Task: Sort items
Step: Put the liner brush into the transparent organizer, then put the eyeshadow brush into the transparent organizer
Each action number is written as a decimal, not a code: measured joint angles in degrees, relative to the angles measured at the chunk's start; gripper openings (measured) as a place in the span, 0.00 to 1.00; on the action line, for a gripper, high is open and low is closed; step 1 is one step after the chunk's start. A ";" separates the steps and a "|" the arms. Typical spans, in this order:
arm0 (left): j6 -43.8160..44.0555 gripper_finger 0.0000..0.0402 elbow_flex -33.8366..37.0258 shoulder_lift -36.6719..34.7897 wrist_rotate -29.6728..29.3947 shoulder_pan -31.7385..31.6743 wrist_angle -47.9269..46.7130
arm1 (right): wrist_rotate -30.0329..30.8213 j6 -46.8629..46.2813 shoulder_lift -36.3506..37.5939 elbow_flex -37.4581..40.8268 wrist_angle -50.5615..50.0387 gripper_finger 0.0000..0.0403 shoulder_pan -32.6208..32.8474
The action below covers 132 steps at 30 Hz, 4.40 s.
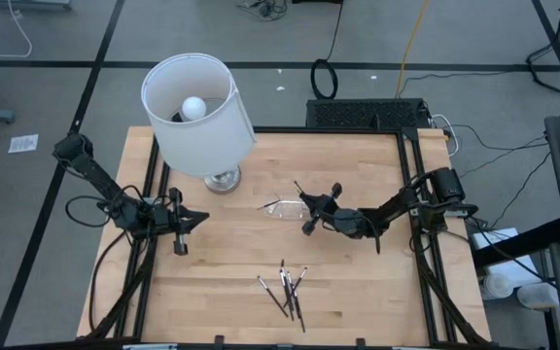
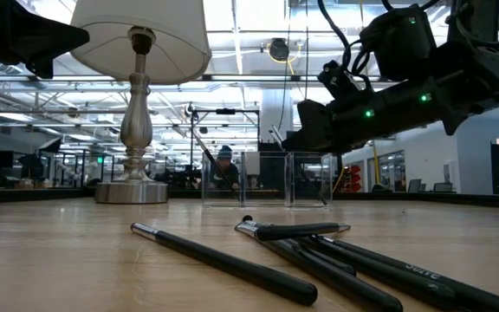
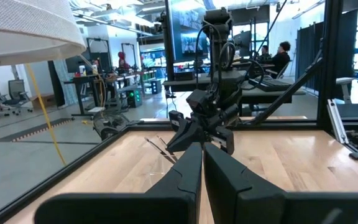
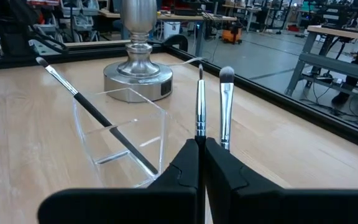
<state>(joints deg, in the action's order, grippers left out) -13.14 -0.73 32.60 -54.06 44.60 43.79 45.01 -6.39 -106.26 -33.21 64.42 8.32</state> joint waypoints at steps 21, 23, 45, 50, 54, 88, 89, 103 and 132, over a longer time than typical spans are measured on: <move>1.15 0.06 0.00 0.02 0.04 0.00 -0.02 | -0.07 12.23 4.43 0.13 6.71 0.09 2.45; 1.31 0.06 0.00 0.00 0.04 0.00 -0.02 | -0.05 16.51 8.02 0.13 7.16 0.09 4.14; 2.60 0.06 0.00 0.01 6.59 0.00 -0.28 | 9.04 0.52 10.64 -16.02 -29.92 0.00 39.86; 3.36 0.06 0.00 0.02 6.54 0.00 -0.15 | 0.59 -12.08 5.87 -16.85 -33.69 0.00 38.23; 3.14 0.06 0.00 0.01 6.10 0.00 -0.10 | -12.20 -17.89 4.11 -16.87 -34.03 0.00 35.32; 3.68 0.06 0.00 0.01 5.99 0.00 -4.76 | -43.38 -34.32 4.15 -40.04 -55.75 0.01 24.72; 4.21 0.06 0.00 0.00 5.99 0.00 -5.86 | -42.51 -34.25 3.44 -47.20 -67.88 0.02 25.15; 19.88 0.06 0.00 0.02 9.50 2.77 -12.69 | -33.42 -69.36 -13.82 -74.96 -111.41 0.02 22.57; 23.40 0.06 0.00 0.02 16.48 6.16 -13.03 | -40.97 -90.16 -6.73 -46.36 -91.82 0.51 17.09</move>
<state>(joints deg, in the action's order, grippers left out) 10.26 -0.73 32.62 -37.58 50.76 30.76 4.04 -96.55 -112.99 -79.57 -27.39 25.41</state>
